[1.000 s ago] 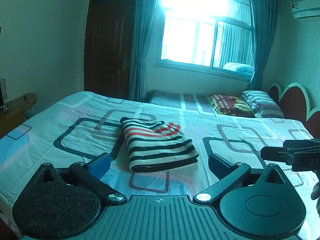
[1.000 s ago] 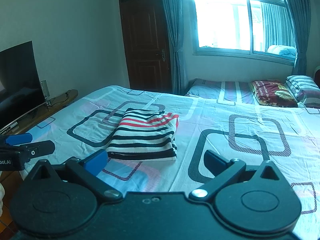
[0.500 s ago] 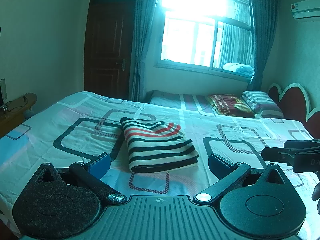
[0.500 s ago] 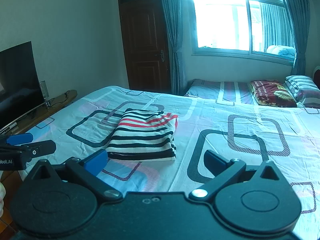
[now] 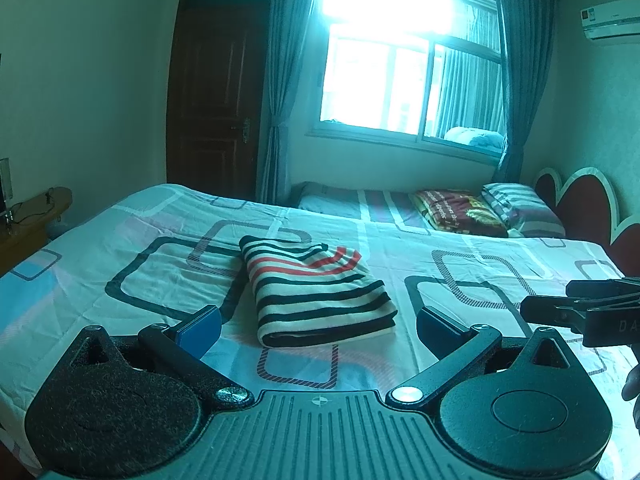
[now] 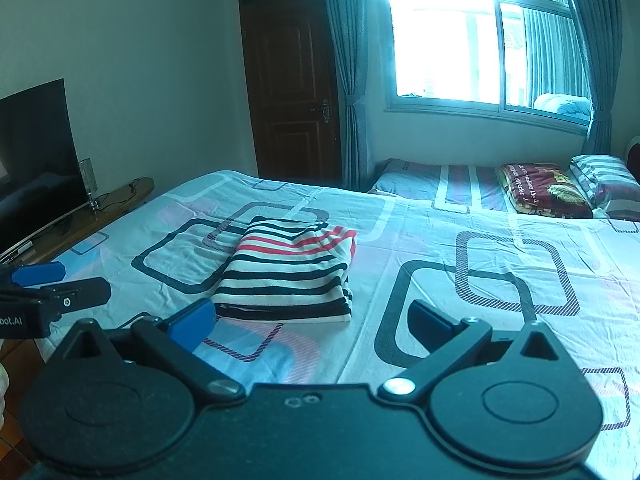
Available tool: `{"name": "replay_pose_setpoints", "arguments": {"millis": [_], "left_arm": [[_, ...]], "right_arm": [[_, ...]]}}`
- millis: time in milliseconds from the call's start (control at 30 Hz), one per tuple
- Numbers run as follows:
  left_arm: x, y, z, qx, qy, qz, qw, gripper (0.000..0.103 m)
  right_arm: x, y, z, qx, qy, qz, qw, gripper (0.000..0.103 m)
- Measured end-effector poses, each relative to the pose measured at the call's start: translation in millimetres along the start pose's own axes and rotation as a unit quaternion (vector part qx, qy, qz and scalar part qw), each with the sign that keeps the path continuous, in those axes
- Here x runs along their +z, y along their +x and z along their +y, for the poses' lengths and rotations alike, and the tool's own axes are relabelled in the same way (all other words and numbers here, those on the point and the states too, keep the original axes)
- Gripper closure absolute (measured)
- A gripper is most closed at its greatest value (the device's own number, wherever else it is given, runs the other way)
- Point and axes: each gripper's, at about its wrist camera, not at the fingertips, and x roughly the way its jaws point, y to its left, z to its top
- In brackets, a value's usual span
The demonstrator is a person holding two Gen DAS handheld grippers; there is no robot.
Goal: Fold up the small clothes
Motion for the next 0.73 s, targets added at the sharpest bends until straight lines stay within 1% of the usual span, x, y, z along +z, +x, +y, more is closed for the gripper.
{"name": "replay_pose_setpoints", "arguments": {"millis": [433,533,733], "left_arm": [[-1.5,3.1,3.2,-0.003,-0.002,0.004,1.0000,0.000],[-2.4,4.9,2.3,-0.005,0.006,0.008,0.9999,0.000],[-2.3,3.0,1.0,-0.009,0.009,0.001,0.9999,0.001]], "right_arm": [[0.5,-1.8,2.4,0.003,-0.008,0.000,1.000,0.001],[0.5,-2.0,3.1,0.004,-0.009,0.000,1.000,0.001],[1.1,-1.7,5.0,0.006,-0.011,0.002,1.000,0.001]]}}
